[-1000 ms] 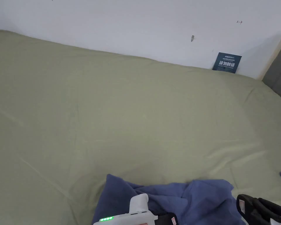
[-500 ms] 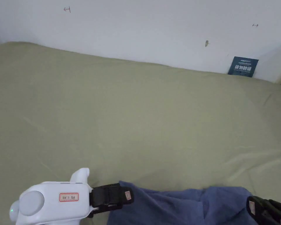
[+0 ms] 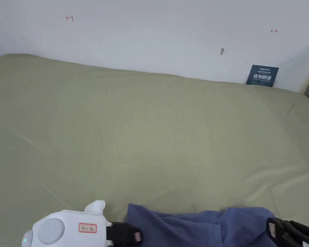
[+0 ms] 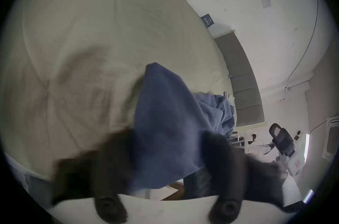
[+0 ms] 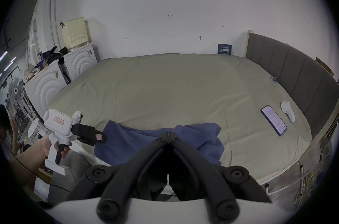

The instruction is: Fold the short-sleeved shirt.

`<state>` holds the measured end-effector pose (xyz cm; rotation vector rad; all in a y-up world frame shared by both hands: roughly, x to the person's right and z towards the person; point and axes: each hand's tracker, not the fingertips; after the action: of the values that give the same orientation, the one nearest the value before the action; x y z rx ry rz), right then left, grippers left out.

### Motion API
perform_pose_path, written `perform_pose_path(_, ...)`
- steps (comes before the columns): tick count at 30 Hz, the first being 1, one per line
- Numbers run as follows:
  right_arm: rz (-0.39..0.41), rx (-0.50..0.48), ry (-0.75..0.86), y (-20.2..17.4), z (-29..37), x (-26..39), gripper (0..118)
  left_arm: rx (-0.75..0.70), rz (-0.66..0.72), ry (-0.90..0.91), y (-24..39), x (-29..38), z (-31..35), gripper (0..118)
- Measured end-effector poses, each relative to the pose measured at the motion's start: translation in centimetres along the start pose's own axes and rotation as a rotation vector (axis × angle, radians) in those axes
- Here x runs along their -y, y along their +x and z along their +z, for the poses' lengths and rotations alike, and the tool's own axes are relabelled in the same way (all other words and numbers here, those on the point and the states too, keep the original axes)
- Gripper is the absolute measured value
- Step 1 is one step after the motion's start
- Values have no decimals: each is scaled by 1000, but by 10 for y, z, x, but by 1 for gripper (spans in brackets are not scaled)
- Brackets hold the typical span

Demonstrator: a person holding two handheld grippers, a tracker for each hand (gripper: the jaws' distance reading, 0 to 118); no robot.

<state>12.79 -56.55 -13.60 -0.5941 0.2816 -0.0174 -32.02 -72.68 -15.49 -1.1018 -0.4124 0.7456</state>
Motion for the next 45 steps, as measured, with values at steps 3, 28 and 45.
perform_pose_path(3, -2, -3, -7, -1, 1, 3, 0, -13, 39, 28, -3, 8, -1, 9)
perform_pose_path(28, -20, 39, 13, 14, 11, 1, 0, -150, -60, 404, 87, -7, 98, 9)
perform_pose_path(45, -51, 15, -6, 12, 4, 8, 0, 37, -131, 86, 131, 4, -57, 88)
